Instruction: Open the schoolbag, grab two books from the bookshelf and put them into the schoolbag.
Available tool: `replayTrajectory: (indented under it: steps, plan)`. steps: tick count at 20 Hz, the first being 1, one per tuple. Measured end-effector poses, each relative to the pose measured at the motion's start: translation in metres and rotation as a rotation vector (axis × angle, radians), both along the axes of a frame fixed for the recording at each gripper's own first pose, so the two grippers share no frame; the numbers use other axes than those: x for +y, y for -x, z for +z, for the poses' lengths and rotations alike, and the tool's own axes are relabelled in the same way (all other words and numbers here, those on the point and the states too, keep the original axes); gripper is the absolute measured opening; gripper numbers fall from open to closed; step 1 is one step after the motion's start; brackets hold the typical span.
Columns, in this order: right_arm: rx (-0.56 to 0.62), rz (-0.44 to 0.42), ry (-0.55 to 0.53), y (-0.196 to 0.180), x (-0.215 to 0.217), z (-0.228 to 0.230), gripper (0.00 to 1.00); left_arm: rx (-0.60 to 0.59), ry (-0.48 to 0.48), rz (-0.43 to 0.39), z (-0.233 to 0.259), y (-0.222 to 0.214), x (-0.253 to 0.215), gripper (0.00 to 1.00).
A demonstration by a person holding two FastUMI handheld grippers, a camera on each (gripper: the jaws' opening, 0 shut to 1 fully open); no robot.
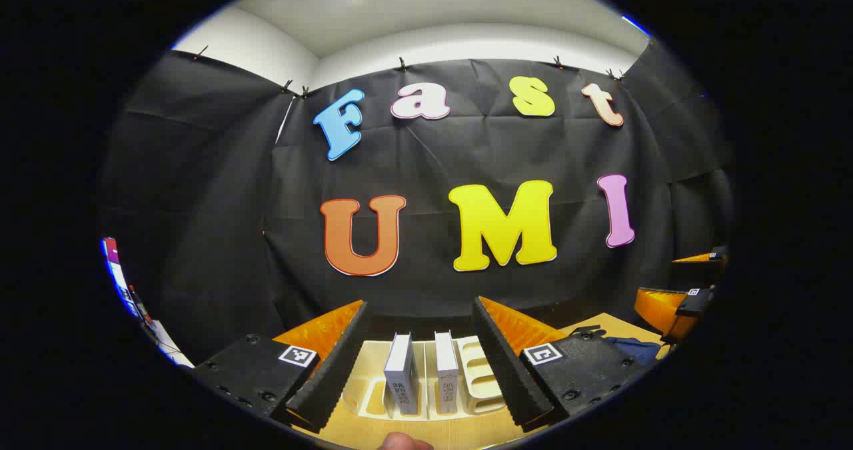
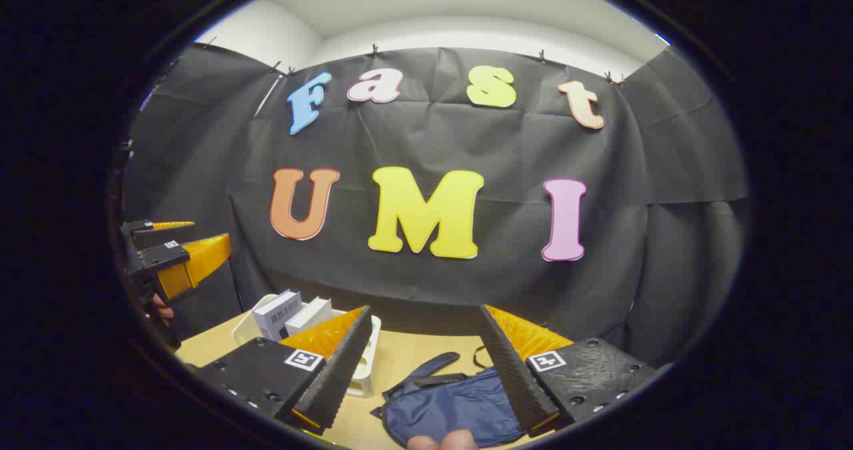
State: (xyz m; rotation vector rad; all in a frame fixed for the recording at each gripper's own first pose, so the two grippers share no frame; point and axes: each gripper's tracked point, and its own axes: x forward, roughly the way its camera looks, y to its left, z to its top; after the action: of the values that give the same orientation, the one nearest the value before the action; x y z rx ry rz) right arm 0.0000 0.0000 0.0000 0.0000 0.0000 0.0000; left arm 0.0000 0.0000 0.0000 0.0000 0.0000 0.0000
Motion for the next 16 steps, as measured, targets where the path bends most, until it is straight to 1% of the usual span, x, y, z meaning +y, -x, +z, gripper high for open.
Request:
replayTrajectory:
  steps: [3,6,7,9,10,12,13,14,16]
  plan:
    - [0.017,-0.004,-0.008,0.000,0.000,-0.004,0.96,-0.008,0.011,-0.004,0.001,-0.002,-0.003,0.96]
    - [0.045,0.001,0.021,0.004,0.000,-0.017,0.94,-0.008,0.018,-0.017,-0.002,-0.004,-0.009,0.97]
    - [0.055,0.004,0.026,0.007,0.001,-0.020,0.96,-0.007,0.012,-0.016,-0.002,-0.003,-0.010,0.96]
    - [0.068,0.005,0.031,0.012,0.002,-0.026,0.95,-0.015,0.012,-0.018,0.001,-0.002,-0.012,0.96]
    - [0.069,0.002,0.034,0.012,0.000,-0.028,0.97,-0.016,0.015,-0.020,0.003,-0.003,-0.015,0.96]
    - [0.071,-0.007,0.032,0.014,-0.002,-0.030,0.96,-0.014,0.018,-0.021,-0.001,-0.003,-0.013,0.96]
    - [0.076,-0.009,0.029,0.015,-0.001,-0.032,0.98,-0.016,0.023,-0.018,-0.001,-0.001,-0.013,0.97]
    - [0.082,-0.010,0.029,0.015,-0.002,-0.036,0.96,-0.014,0.028,-0.018,-0.002,0.000,-0.013,0.96]
    - [0.099,-0.005,0.036,0.018,0.000,-0.044,0.96,-0.014,0.032,-0.017,-0.003,0.000,-0.013,0.96]
